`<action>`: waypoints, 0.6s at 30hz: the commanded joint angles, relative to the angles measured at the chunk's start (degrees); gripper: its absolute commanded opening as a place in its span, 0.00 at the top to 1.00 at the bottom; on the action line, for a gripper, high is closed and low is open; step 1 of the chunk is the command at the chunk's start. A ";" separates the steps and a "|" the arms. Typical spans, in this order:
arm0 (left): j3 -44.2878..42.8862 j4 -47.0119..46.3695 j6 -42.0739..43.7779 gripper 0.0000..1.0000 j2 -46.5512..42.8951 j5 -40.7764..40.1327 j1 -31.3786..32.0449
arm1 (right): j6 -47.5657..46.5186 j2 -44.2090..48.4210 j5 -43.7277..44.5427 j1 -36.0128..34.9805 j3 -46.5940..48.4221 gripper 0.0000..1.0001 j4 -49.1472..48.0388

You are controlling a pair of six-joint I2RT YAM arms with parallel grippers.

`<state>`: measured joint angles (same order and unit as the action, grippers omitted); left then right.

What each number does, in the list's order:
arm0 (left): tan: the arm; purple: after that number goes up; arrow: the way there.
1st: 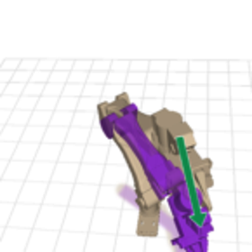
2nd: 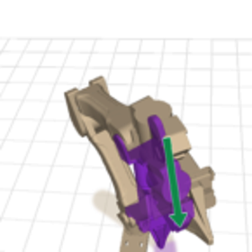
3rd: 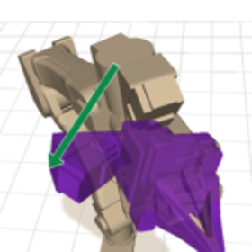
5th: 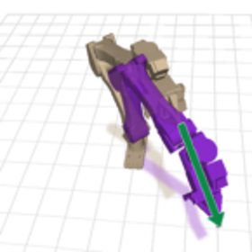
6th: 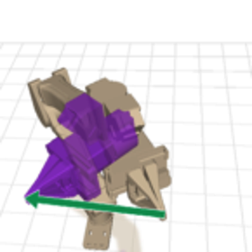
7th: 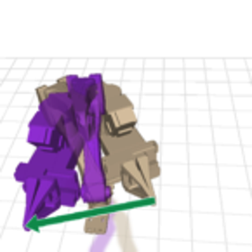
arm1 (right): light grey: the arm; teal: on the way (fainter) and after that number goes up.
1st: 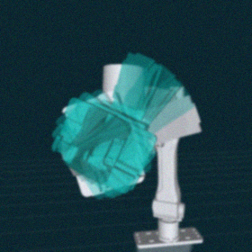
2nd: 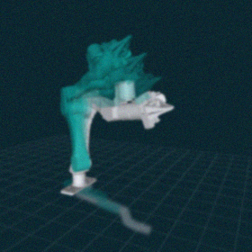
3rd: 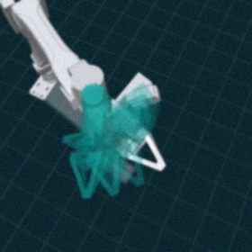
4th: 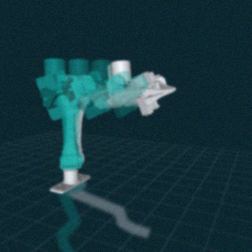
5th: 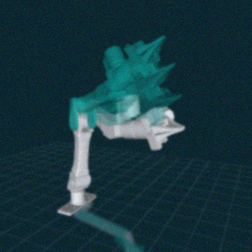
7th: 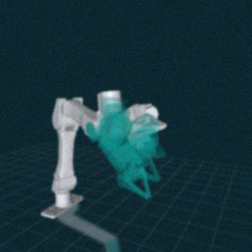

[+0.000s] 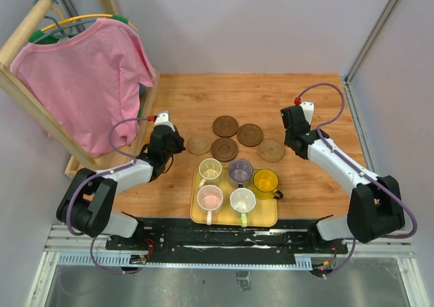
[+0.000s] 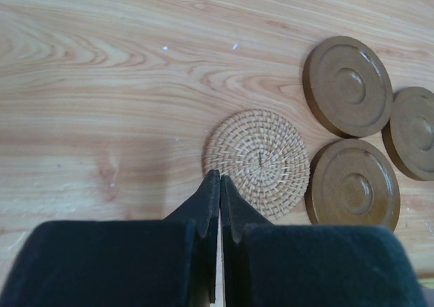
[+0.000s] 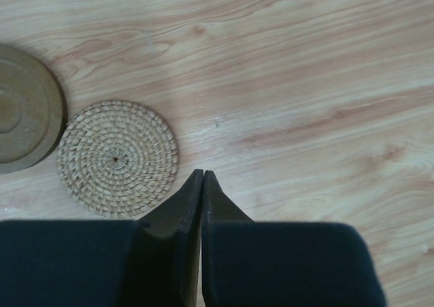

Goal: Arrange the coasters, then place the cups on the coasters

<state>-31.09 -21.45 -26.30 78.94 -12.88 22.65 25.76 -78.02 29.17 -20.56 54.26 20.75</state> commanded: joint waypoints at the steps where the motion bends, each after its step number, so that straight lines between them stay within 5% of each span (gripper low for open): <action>1: -2.13 -4.99 2.05 1.00 3.52 5.95 0.21 | 0.34 -2.59 -8.57 0.51 1.61 0.99 -0.63; 7: -3.26 -7.49 2.42 0.99 7.75 9.34 0.20 | 0.93 -3.85 -17.82 0.50 -1.49 0.99 -5.58; 18: -5.63 -6.97 2.41 0.99 10.62 10.95 0.20 | 0.57 -2.61 -19.26 0.56 -2.58 0.99 -8.47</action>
<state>-35.64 -26.22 -24.47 89.21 -3.40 22.65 26.09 -81.58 10.81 -20.56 51.16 13.47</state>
